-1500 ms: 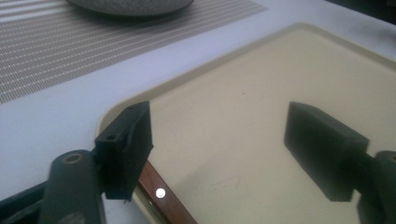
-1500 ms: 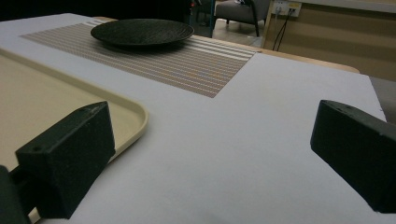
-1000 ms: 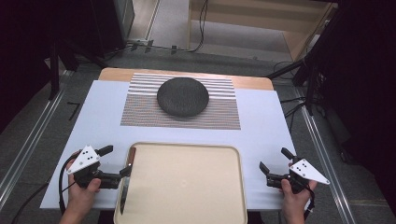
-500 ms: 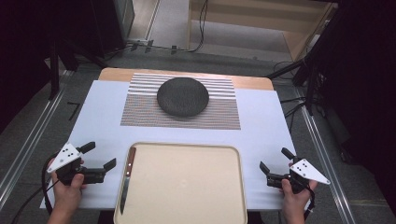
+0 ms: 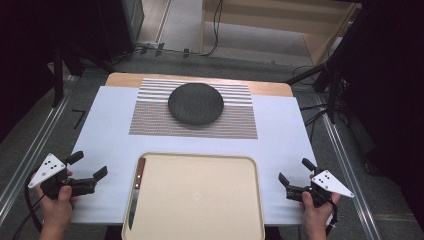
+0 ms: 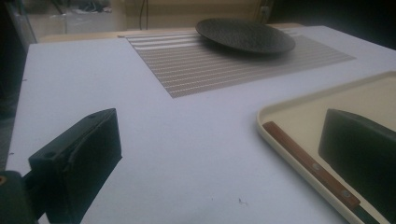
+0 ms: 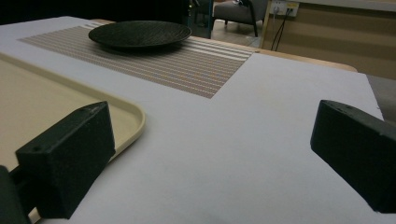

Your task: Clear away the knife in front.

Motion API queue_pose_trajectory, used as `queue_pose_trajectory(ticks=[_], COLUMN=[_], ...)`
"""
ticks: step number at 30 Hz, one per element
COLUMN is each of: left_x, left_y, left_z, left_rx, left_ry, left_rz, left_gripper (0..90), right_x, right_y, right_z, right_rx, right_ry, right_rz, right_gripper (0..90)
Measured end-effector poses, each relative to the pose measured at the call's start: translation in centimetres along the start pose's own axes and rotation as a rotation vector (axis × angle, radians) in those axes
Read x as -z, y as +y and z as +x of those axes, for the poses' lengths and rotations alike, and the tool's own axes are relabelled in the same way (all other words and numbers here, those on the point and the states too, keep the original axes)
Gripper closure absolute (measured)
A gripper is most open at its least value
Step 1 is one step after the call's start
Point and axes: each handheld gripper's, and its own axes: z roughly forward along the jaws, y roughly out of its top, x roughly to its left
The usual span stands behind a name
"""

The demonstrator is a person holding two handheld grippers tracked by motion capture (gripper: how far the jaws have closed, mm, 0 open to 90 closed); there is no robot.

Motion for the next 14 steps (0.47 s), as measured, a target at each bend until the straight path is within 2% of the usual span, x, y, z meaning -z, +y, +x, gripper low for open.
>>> queue_pose_trajectory(ticks=[4,9,14], left_x=[-0.06,-0.38,-0.54], left_y=[-0.36,-0.48,-0.53], left_z=[0.59,0.25,0.22], left_rx=[0.045,0.024,0.030], left_ry=[-0.010,-0.009,-0.010], left_rz=[-0.018,-0.006,-0.003], left_gripper=[0.0,0.0,0.0], right_x=[0.00,0.00,-0.21], right_y=[0.00,0.00,-0.02], right_z=[-0.01,0.02,-0.04], right_rx=[0.000,0.001,-0.009], right_ry=[0.000,-0.001,-0.002], right_rz=[0.000,0.002,0.021], right_gripper=[0.0,0.0,0.0])
